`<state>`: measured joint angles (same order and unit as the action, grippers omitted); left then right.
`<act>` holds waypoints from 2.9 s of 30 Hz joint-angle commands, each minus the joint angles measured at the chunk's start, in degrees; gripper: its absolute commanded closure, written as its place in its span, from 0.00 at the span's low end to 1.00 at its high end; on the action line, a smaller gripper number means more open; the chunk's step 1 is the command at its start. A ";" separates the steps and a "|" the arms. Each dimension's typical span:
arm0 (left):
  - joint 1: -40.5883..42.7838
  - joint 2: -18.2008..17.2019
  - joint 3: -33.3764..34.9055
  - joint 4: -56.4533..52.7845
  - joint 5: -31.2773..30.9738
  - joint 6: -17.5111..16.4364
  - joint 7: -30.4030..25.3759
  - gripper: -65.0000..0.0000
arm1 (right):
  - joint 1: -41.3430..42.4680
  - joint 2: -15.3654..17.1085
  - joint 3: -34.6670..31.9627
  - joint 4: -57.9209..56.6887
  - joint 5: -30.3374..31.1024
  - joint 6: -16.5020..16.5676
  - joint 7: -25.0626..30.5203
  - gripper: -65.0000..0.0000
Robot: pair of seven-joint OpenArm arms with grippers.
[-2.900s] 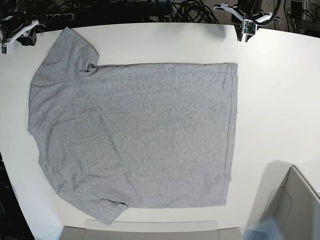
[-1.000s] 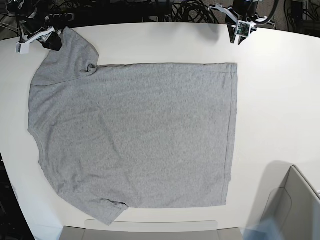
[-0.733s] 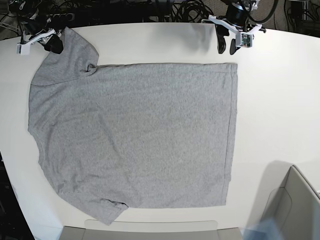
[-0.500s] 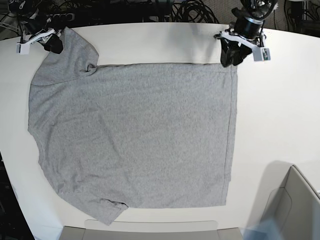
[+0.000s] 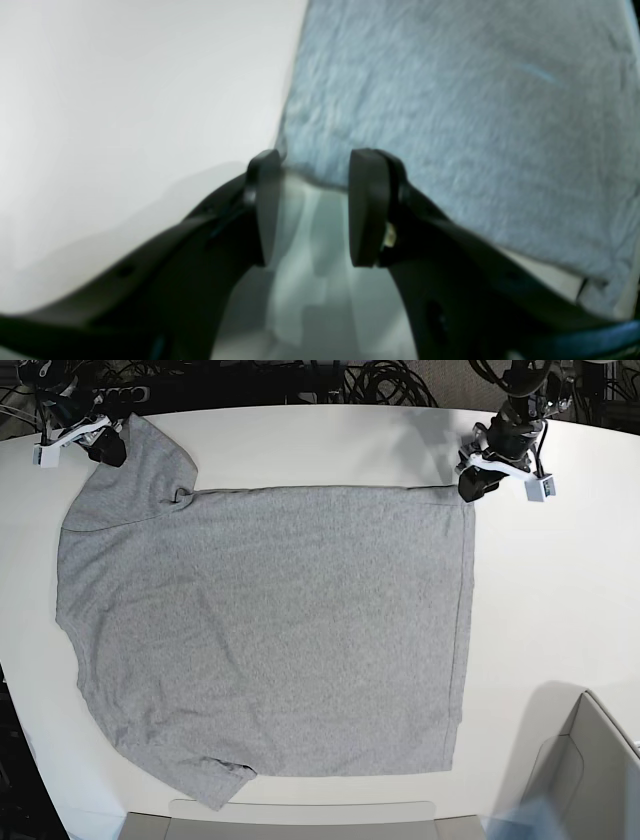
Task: Fold the T-shirt properly
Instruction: 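Grasp the shirt's shoulder corners with both grippers, then lift the shoulder edge and fold it over toward the hem with both grippers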
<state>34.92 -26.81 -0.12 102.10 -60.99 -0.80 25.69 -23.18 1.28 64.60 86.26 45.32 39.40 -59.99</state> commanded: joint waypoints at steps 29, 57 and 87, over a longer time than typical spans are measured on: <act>-7.88 3.38 0.34 -9.40 0.02 -12.52 3.98 0.64 | 1.60 -2.03 -0.29 -0.32 -9.94 0.60 -4.32 0.67; -10.08 3.12 5.88 -10.28 -0.15 -12.61 5.91 1.00 | -0.25 -2.11 -3.81 0.03 -11.78 0.60 -0.89 1.00; 10.84 3.47 -11.35 6.77 0.11 -12.08 6.00 1.00 | -9.57 1.49 3.84 22.36 -11.69 0.60 1.48 1.00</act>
<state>45.12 -22.72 -9.89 107.92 -61.12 -13.30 33.19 -32.40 1.87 67.68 107.59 33.61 39.40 -59.59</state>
